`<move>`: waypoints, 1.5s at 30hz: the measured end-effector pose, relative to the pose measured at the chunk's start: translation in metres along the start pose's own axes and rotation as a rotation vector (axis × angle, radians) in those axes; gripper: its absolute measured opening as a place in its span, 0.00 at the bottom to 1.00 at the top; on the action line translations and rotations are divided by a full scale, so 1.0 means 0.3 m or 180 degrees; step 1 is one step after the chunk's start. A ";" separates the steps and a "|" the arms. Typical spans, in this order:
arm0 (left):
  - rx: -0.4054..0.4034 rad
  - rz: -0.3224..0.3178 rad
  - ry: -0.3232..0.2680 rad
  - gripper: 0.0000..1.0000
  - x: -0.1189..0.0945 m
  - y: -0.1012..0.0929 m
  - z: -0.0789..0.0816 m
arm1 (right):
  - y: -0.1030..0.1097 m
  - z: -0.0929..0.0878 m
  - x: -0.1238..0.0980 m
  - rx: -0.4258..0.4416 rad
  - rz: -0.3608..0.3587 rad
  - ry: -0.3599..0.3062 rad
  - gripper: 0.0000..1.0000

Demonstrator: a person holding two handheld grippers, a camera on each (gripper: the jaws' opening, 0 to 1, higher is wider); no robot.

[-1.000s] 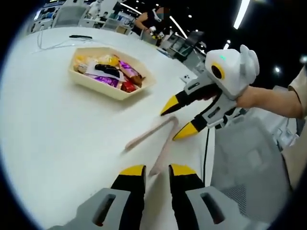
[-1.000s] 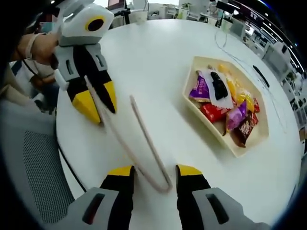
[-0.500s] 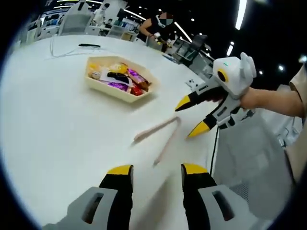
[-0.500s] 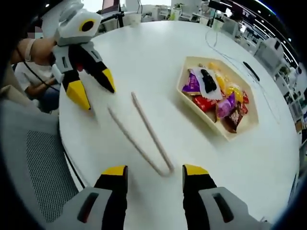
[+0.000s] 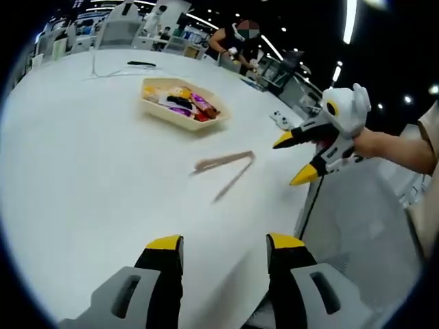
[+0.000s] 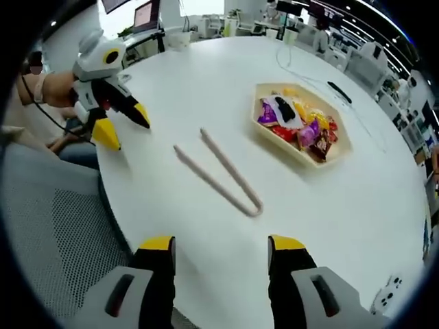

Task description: Place the target food into the container with the food tongs after gripping and lifting it, then release it inside without dropping or visibly crushing the food.

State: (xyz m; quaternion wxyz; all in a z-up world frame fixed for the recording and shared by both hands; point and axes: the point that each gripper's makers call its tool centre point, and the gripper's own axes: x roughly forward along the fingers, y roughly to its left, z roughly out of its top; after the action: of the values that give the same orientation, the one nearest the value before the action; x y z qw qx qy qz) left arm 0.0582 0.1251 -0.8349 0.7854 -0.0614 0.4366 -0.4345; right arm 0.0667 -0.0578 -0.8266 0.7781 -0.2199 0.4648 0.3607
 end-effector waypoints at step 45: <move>0.0597 0.1111 -0.1801 0.93 -0.562 -0.036 0.296 | -0.017 0.326 -0.695 0.1184 -0.0743 -0.2771 0.91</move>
State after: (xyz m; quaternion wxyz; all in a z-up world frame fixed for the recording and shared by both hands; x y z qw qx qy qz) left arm 0.0765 0.2176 -0.6688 0.9401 -0.0315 0.1636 -0.2975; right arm 0.0617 -0.0692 -0.5965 0.9616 0.0436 0.1250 0.2403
